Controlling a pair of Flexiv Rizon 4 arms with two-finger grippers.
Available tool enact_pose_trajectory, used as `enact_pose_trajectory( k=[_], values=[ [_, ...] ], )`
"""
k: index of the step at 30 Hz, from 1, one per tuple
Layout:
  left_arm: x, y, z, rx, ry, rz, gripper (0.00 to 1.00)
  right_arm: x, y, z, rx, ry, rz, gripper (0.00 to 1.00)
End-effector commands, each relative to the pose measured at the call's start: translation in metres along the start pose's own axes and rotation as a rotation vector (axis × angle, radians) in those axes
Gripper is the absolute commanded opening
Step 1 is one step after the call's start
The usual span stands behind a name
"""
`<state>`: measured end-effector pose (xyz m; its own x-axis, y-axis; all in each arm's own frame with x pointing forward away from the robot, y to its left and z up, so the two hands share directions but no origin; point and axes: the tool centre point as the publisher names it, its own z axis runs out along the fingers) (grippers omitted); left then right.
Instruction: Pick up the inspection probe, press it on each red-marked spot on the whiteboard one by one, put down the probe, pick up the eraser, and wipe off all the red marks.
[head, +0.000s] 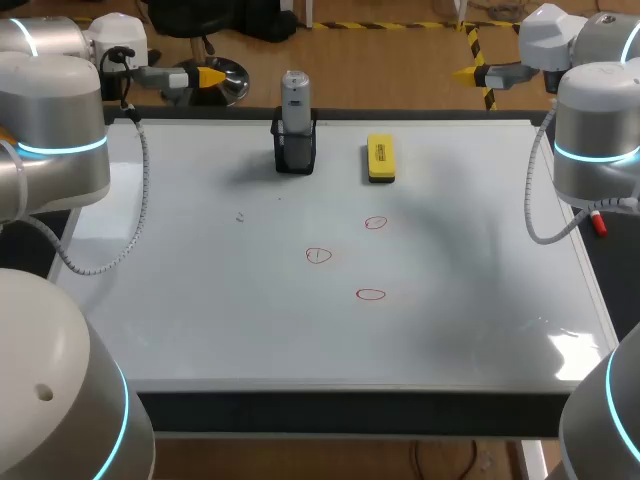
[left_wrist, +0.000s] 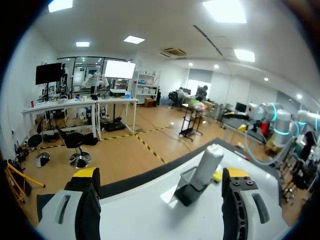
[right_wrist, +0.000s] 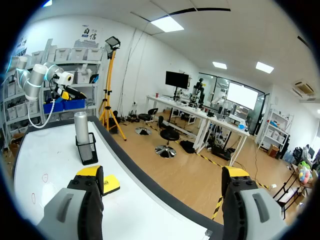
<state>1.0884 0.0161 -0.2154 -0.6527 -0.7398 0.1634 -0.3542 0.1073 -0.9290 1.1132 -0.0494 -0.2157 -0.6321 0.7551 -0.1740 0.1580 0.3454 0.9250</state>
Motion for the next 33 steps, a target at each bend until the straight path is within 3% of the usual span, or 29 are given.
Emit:
enact_pose_trajectory(
  k=[1, 12, 20, 33],
  values=[
    [-0.002, -0.001, 0.004, 0.024, 0.103, 0.050, 1.00, 0.000, 0.000, 0.000, 0.000, 0.000, 0.000, 1.00],
    [0.009, -0.001, 0.014, 0.049, 0.270, 0.145, 1.00, 0.000, 0.000, 0.000, 0.000, 0.000, 0.000, 1.00],
    [0.030, -0.001, 0.028, 0.105, 0.450, 0.195, 1.00, 0.000, 0.000, 0.000, 0.000, 0.000, 0.000, 1.00],
    [0.061, 0.006, 0.054, 0.150, 0.615, 0.266, 1.00, 0.000, 0.000, 0.000, 0.000, 0.000, 0.000, 1.00]
  ],
)
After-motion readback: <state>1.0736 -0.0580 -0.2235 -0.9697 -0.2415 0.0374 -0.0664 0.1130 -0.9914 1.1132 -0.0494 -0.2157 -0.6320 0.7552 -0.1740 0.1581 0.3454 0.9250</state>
